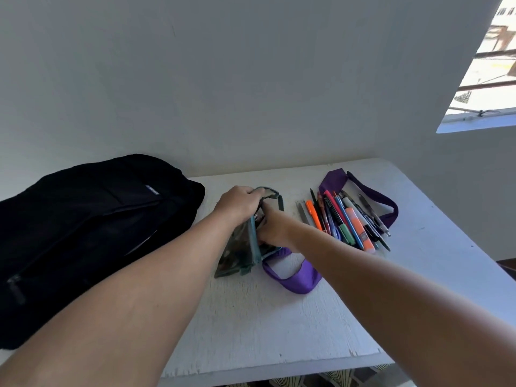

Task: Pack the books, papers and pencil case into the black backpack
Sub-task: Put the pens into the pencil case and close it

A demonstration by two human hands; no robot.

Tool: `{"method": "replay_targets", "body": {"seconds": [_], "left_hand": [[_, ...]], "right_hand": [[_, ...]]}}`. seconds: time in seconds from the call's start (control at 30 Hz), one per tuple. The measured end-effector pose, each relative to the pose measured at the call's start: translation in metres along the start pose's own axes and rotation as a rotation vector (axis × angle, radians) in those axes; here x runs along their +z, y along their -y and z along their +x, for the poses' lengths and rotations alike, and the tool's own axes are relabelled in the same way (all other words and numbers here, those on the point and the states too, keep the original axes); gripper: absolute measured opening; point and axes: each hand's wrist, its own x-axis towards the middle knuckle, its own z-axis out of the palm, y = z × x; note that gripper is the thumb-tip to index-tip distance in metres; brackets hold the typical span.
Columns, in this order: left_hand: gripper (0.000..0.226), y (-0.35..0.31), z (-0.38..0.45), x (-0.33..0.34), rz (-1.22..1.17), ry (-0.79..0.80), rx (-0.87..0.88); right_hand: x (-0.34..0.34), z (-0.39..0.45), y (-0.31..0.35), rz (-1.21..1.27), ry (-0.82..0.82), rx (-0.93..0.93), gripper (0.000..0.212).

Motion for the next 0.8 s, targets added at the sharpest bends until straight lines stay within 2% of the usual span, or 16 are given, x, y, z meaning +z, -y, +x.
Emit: {"method": "replay_targets", "body": {"seconds": [0.1,0.17,0.27,0.37,0.63,0.73,0.8], "left_hand": [[0.075,-0.001,-0.004,-0.007,-0.019,0.181,-0.158],[0.079,-0.003,-0.010,-0.008,0.025,0.286,-0.246],[0.070,-0.001,-0.002,0.000,0.039,0.263,-0.245],[0.077,0.000,0.014,0.010,0.009,0.227,-0.241],[0.072,0.005,0.028,0.018,0.021,0.261,-0.204],[0.066,0.001,0.021,0.013,0.014,0.301,-0.200],[0.065,-0.002,0.014,0.011,0.021,0.309,-0.201]], "right_hand": [[0.000,0.004,0.001,-0.070,-0.073,-0.002,0.068],[-0.011,0.004,-0.003,-0.103,-0.138,-0.023,0.055],[-0.033,-0.004,-0.017,-0.220,-0.322,-0.061,0.038],[-0.054,-0.012,-0.033,-0.293,-0.491,-0.005,0.026],[-0.063,-0.018,-0.066,-0.615,-0.431,0.158,0.034],[-0.055,-0.011,-0.067,-0.623,-0.419,0.196,0.025],[-0.054,-0.009,-0.066,-0.591,-0.398,0.245,0.036]]}}
